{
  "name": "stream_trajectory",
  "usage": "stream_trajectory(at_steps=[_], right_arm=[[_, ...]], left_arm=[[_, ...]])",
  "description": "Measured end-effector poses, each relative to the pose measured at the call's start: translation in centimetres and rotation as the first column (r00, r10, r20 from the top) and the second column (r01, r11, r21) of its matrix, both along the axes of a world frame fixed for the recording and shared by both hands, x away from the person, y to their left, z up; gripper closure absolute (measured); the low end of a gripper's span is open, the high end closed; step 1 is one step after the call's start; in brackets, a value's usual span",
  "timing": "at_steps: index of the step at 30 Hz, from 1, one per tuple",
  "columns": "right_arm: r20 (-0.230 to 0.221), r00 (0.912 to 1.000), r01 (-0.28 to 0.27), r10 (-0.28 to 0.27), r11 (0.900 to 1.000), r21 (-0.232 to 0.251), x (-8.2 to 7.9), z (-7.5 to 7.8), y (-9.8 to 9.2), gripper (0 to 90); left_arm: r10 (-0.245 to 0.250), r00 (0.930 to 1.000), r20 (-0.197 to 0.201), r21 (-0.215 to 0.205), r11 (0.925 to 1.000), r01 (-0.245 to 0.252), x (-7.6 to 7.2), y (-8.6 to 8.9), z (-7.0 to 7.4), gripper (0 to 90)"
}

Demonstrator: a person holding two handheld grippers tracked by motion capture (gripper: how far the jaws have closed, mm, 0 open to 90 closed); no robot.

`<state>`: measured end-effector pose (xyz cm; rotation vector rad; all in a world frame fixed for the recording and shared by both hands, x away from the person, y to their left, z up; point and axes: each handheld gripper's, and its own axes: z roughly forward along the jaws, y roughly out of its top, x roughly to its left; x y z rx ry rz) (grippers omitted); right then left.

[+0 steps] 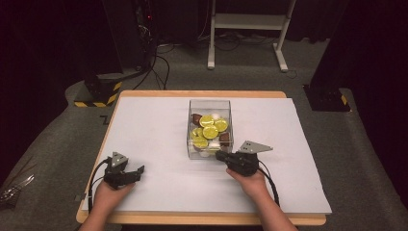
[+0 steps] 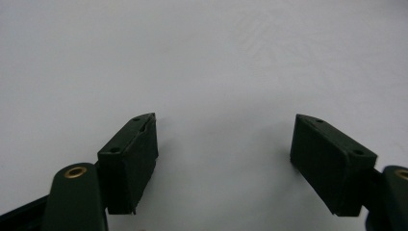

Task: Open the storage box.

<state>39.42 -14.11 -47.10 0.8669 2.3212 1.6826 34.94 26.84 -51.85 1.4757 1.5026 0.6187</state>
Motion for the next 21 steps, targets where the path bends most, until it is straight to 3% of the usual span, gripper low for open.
stream_trajectory(at_steps=[21], right_arm=[[0.002, 1.0, -0.001, 0.001, 1.0, 0.008, 0.4, -0.2, 1.2, 73.6]], left_arm=[[-0.002, 1.0, -0.001, 0.003, 1.0, 0.002, 0.0, 0.0, 0.0, 25.2]])
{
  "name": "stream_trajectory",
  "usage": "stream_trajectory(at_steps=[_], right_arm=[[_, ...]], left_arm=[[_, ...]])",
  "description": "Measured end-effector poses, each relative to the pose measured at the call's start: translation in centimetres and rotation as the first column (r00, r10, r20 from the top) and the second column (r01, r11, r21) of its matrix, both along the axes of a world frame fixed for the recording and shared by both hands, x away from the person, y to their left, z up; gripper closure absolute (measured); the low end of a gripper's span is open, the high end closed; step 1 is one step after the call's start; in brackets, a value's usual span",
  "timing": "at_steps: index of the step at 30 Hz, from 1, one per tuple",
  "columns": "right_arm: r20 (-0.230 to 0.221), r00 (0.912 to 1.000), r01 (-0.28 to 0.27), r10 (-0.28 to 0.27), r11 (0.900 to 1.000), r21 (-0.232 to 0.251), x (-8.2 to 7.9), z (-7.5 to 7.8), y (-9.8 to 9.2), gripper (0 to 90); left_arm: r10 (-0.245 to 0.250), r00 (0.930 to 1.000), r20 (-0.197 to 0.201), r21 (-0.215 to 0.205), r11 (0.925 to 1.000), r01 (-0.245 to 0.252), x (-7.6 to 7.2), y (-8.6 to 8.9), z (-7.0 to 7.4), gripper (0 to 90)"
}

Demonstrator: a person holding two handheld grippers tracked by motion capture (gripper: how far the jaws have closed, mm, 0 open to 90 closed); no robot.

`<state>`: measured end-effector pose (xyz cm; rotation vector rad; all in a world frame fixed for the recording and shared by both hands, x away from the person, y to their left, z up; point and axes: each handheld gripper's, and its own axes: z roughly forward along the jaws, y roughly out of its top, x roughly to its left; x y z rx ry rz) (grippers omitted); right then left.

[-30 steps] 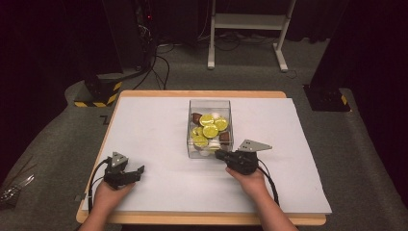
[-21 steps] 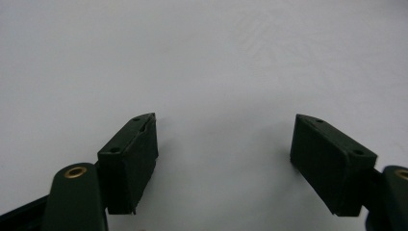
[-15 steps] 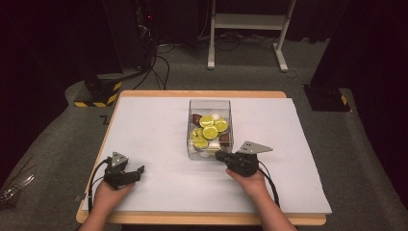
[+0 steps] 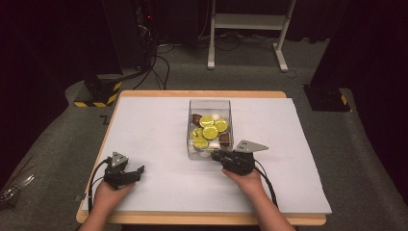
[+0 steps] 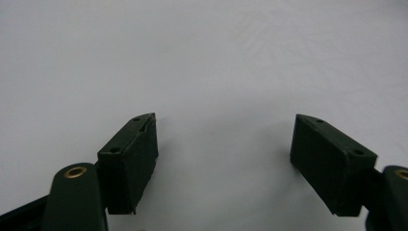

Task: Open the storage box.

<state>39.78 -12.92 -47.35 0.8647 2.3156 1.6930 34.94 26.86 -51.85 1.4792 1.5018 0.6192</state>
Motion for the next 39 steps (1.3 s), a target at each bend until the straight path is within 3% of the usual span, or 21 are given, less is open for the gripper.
stream_trajectory(at_steps=[7, 22, 35, 39], right_arm=[[0.006, 0.9999, -0.014, 0.014, 1.0, 0.0, 0.04, -0.1, 0.13, 70.6], [-0.012, 0.9991, -0.04, 0.04, 0.999, 0.033, 0.25, -0.34, -0.38, 79.2], [-0.003, 0.9975, -0.07, 0.07, 0.997, 0.028, -0.28, -0.1, -0.18, 82.1], [-0.005, 0.9977, -0.068, 0.068, 0.997, 0.027, -0.43, -0.09, -0.29, 82.6]], left_arm=[[0.001, 1.0, 0.001, -0.002, 1.0, -0.001, 0.01, -0.01, 0.0, 25.2], [0.0, 1.0, 0.0, -0.001, 1.0, 0.0, 0.0, -0.01, 0.0, 25.2], [-0.008, 1.0, -0.001, 0.011, 0.9999, 0.008, 0.0, 0.1, 0.01, 25.2], [0.002, 1.0, 0.002, -0.003, 1.0, -0.002, 0.01, -0.03, -0.01, 25.2]])
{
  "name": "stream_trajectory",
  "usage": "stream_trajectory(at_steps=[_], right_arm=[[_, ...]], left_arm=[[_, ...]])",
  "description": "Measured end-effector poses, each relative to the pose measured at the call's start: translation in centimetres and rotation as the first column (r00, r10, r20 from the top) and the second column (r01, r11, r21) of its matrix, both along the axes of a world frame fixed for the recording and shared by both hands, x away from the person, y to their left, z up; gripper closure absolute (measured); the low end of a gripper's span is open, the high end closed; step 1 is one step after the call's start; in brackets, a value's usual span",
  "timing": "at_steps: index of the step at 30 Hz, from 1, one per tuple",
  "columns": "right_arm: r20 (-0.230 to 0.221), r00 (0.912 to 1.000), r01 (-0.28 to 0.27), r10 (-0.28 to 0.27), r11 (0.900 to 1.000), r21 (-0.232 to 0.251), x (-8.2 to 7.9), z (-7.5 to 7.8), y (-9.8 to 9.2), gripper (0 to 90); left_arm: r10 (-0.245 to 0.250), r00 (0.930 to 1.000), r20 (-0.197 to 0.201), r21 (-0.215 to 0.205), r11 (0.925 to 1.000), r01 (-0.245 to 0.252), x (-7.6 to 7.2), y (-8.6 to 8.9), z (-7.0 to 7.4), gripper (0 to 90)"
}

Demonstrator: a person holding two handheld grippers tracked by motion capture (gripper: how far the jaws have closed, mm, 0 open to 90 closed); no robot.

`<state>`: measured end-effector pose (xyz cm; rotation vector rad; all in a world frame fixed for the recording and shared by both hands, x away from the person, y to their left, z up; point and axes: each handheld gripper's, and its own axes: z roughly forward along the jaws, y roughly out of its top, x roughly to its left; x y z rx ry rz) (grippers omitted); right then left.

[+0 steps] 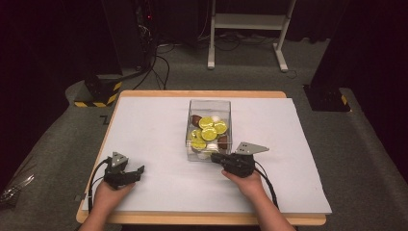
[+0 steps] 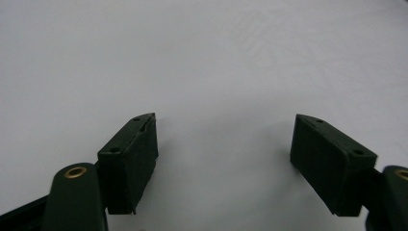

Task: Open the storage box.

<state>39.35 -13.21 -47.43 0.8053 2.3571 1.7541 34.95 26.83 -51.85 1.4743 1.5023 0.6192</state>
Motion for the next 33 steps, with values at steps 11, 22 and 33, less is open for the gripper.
stream_trajectory(at_steps=[11, 22, 33], right_arm=[[-0.001, 0.9998, -0.018, 0.018, 1.0, 0.005, -0.5, 0.0, -0.3, 83.8], [-0.002, 0.9995, -0.031, 0.031, 0.999, 0.012, -1.3, -0.1, -0.4, 84.6], [-0.003, 0.9984, -0.057, 0.057, 0.998, 0.016, -2.1, -0.1, -0.6, 85.4]], left_arm=[[-0.002, 1.0, -0.002, 0.002, 1.0, 0.002, 0.0, 0.0, 0.0, 25.2], [-0.002, 1.0, -0.002, 0.003, 1.0, 0.002, 0.0, 0.0, 0.0, 25.2], [-0.001, 1.0, -0.001, 0.003, 1.0, 0.002, 0.0, 0.0, 0.0, 25.2]])
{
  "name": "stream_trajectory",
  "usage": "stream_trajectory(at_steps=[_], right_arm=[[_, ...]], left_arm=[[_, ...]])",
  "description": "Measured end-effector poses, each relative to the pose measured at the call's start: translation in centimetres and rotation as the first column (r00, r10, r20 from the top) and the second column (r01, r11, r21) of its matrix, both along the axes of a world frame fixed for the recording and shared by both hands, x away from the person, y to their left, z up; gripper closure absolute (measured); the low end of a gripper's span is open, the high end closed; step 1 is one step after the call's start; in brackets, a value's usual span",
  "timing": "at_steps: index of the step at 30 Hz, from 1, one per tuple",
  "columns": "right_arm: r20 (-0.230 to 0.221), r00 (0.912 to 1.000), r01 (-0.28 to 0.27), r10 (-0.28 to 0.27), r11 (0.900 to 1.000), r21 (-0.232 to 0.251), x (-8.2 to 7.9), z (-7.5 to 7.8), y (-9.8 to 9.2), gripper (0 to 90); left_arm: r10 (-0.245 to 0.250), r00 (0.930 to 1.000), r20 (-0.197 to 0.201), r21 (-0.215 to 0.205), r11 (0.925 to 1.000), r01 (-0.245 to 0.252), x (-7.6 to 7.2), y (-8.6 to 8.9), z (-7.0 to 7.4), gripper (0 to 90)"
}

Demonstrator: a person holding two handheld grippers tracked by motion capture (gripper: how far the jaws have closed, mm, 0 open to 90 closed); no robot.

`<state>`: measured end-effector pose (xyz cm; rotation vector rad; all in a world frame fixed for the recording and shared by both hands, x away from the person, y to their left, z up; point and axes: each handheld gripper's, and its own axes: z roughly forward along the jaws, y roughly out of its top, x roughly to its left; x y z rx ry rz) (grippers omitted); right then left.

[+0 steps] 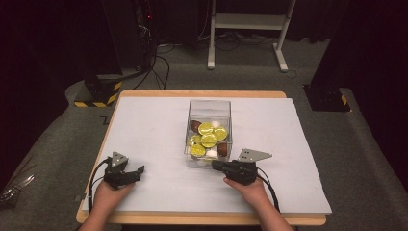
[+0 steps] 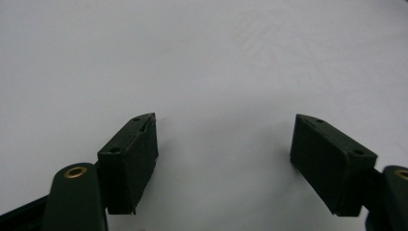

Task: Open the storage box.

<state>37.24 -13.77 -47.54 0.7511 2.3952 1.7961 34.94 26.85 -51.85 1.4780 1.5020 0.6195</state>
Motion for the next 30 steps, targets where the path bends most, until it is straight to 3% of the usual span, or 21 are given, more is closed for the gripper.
stream_trajectory(at_steps=[30], right_arm=[[0.01, 0.9994, -0.032, 0.033, 0.999, -0.03, -2.7, 0.0, -1.2, 84.9]], left_arm=[[0.001, 1.0, 0.002, -0.001, 1.0, -0.001, 0.0, 0.0, 0.0, 25.2]])
